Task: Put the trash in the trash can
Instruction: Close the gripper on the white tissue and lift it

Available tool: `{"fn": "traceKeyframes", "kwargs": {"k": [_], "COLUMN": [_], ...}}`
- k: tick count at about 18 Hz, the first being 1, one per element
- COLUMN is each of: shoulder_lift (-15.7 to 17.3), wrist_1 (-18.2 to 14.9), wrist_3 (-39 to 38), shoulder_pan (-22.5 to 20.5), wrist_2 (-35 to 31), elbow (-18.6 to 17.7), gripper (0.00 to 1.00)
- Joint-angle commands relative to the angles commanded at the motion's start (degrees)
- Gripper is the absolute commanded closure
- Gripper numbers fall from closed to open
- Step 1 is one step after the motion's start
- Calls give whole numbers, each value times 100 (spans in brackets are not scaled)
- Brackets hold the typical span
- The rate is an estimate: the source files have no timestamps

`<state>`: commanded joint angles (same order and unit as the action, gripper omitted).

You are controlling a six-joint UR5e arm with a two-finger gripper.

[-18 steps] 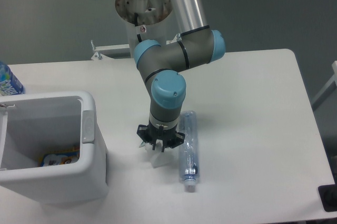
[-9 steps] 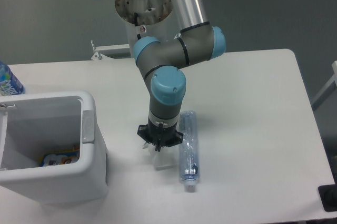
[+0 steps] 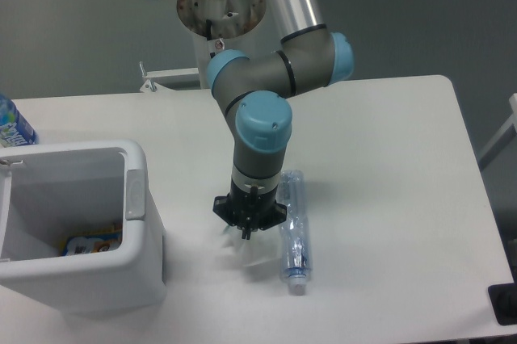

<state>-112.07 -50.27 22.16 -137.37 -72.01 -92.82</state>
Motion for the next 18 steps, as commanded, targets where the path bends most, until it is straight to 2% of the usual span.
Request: {"fn": "traceKeyframes", "kwargs": {"k": [2, 12, 15, 18], "shoulder_lift": [44, 53, 88, 334], "wrist_1": [0, 53, 70, 88], "wrist_3": [-203, -1907, -2128, -2330], "shoulder_pan": [-88, -159, -124, -71], "wrist_2": [423, 741, 759, 785], "elbow": [202, 1766, 1943, 1943], "gripper": [100, 100, 100, 100]}}
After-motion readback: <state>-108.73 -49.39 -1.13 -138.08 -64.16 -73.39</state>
